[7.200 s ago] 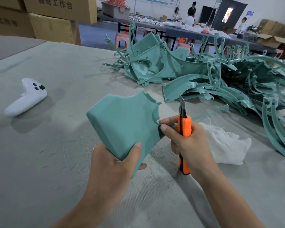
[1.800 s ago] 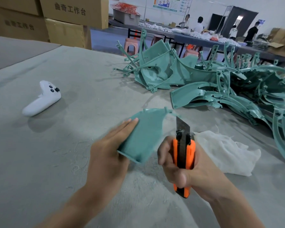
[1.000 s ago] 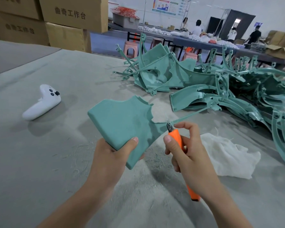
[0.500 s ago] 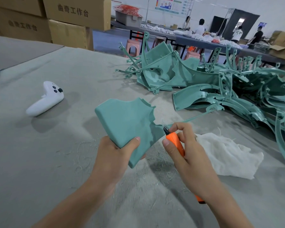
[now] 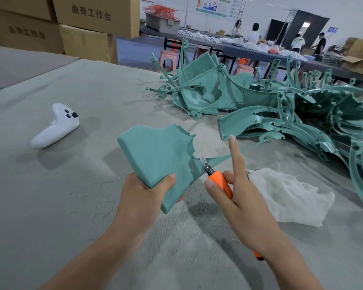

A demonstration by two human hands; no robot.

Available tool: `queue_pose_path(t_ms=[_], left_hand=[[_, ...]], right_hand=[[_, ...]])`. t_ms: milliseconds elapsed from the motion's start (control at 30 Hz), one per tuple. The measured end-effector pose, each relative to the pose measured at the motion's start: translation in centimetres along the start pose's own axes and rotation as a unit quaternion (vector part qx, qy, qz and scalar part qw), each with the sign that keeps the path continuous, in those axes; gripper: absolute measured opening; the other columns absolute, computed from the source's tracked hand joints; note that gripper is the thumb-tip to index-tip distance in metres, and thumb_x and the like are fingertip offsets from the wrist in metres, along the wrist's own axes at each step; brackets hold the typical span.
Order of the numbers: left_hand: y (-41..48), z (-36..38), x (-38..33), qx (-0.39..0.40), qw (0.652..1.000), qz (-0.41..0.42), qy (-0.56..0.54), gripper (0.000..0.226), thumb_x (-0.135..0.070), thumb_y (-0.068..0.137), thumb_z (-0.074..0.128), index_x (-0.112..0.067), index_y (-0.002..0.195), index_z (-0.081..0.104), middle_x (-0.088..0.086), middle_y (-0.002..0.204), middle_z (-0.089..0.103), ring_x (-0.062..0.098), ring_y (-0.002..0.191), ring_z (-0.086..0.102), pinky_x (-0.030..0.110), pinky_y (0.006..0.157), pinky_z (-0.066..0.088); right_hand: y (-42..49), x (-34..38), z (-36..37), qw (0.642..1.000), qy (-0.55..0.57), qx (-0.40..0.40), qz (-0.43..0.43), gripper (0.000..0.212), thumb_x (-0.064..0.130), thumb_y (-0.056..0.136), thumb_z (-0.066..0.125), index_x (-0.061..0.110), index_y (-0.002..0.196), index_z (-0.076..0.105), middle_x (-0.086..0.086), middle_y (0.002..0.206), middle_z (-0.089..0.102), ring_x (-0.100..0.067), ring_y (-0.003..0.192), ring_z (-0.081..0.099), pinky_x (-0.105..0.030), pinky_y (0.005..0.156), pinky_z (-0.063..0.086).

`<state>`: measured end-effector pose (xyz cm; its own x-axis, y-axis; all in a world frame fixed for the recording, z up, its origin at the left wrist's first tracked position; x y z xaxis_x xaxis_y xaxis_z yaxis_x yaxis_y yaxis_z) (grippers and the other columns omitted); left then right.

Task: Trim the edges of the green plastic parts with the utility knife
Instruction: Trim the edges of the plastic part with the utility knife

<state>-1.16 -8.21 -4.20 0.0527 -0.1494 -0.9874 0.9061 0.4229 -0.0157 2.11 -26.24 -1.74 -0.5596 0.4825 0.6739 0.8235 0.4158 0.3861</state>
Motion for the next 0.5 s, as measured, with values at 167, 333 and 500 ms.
queue_pose_path(t_ms=[167, 333, 500], left_hand=[[0.0, 0.1, 0.0, 0.0, 0.999, 0.005, -0.035, 0.015, -0.003, 0.083, 0.07, -0.016, 0.09, 0.071, -0.003, 0.087, 0.076, 0.027, 0.071, 0.073, 0.03, 0.054, 0.057], [0.6, -1.2, -0.2, -0.061, 0.997, 0.044, -0.03, 0.009, -0.007, 0.083, 0.069, -0.015, 0.082, 0.072, -0.001, 0.078, 0.076, 0.03, 0.063, 0.073, 0.042, 0.07, 0.057], [1.3, -2.6, -0.7, -0.136, 0.987, 0.065, -0.061, 0.012, -0.007, 0.085, 0.067, -0.016, 0.077, 0.07, -0.006, 0.072, 0.074, 0.027, 0.063, 0.073, 0.038, 0.072, 0.055]], right_hand=[[0.0, -0.3, 0.0, 1.0, -0.01, 0.003, 0.02, 0.066, 0.053, 0.095, 0.047, 0.046, 0.149, 0.01, 0.003, 0.075, 0.056, -0.009, 0.06, 0.051, -0.02, 0.059, 0.043], [0.1, -0.9, -0.6, 0.995, -0.047, -0.026, 0.082, 0.056, 0.065, 0.086, 0.042, 0.037, 0.134, 0.041, 0.015, 0.091, 0.062, -0.005, 0.08, 0.057, -0.026, 0.071, 0.041], [0.5, -1.1, -2.1, 0.984, -0.084, -0.071, 0.137, 0.032, 0.043, 0.075, 0.081, 0.027, 0.087, 0.055, 0.007, 0.059, 0.055, -0.009, 0.056, 0.052, -0.023, 0.055, 0.041]])
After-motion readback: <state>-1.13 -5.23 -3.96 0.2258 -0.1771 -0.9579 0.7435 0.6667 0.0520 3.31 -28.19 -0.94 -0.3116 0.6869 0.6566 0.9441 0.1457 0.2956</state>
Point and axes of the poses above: each hand's wrist, its own y-axis towards the middle knuckle, its own z-axis out of the palm, x = y × z, the point moved 4 cm from there along y, towards the middle knuckle
